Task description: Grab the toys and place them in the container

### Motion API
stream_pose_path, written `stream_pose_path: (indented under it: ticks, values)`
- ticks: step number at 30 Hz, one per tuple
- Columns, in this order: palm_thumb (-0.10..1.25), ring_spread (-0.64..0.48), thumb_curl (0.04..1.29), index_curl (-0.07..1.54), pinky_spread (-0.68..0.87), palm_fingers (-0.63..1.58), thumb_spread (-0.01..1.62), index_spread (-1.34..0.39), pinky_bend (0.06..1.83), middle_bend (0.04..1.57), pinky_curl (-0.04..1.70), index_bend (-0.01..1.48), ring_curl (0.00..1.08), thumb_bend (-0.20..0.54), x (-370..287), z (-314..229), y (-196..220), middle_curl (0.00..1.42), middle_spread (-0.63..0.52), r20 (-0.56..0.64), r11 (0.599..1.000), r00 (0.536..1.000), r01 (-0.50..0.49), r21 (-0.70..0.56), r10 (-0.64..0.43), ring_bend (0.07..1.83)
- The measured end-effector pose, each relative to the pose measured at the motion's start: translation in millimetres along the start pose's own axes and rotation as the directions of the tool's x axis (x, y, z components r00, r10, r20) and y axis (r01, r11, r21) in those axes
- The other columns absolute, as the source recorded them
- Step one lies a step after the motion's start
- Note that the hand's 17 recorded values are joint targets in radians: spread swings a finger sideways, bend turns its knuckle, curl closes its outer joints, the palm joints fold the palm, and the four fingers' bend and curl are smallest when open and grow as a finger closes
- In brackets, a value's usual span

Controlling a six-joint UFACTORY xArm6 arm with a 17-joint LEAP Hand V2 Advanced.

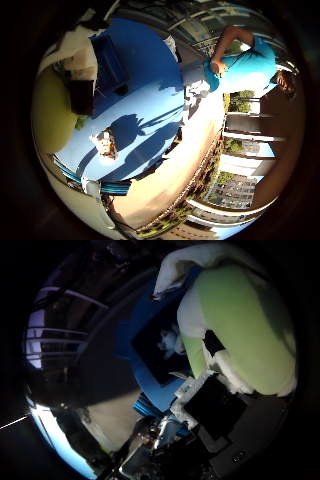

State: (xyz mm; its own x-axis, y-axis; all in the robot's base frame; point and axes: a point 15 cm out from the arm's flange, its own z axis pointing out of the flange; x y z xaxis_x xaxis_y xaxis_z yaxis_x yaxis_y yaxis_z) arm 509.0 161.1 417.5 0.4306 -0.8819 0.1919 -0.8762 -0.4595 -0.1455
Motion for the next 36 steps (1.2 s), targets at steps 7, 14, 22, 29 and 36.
stream_pose_path:
  ticks: [7,14,22,29,36]
  values:
    - [0.79,-0.05,0.77,0.91,0.18,0.83,1.08,-1.17,1.52,1.21,0.78,0.71,0.75,-0.041,-21.4,81.9,-49.8,1.07,-0.21,0.007,0.998,0.999,-0.054,0.010,0.054,1.46]
    - [0.66,0.09,0.65,0.92,0.29,0.31,1.10,-0.85,1.41,0.79,0.72,0.42,0.64,-0.057,-13.6,129.4,-62.1,0.84,-0.16,0.007,0.998,0.998,-0.068,-0.005,0.068,1.23]
    - [0.48,0.27,0.48,0.66,0.43,-0.16,1.09,-0.53,1.22,0.31,0.57,0.11,0.40,-0.065,-12.0,140.2,-50.1,0.54,0.04,0.011,0.998,1.000,-0.010,-0.060,0.011,0.80]
    - [0.42,0.31,0.39,0.46,0.49,-0.07,1.07,-0.42,1.13,0.19,0.49,0.10,0.33,-0.038,-6.4,114.2,-48.2,0.44,0.15,0.059,1.000,0.998,-0.018,-0.024,0.020,0.67]
    - [0.43,0.33,0.35,0.35,0.52,-0.01,1.07,-0.41,1.09,0.18,0.44,0.14,0.31,-0.033,7.8,81.8,-25.9,0.39,0.15,0.063,0.999,0.998,-0.006,-0.046,0.008,0.64]
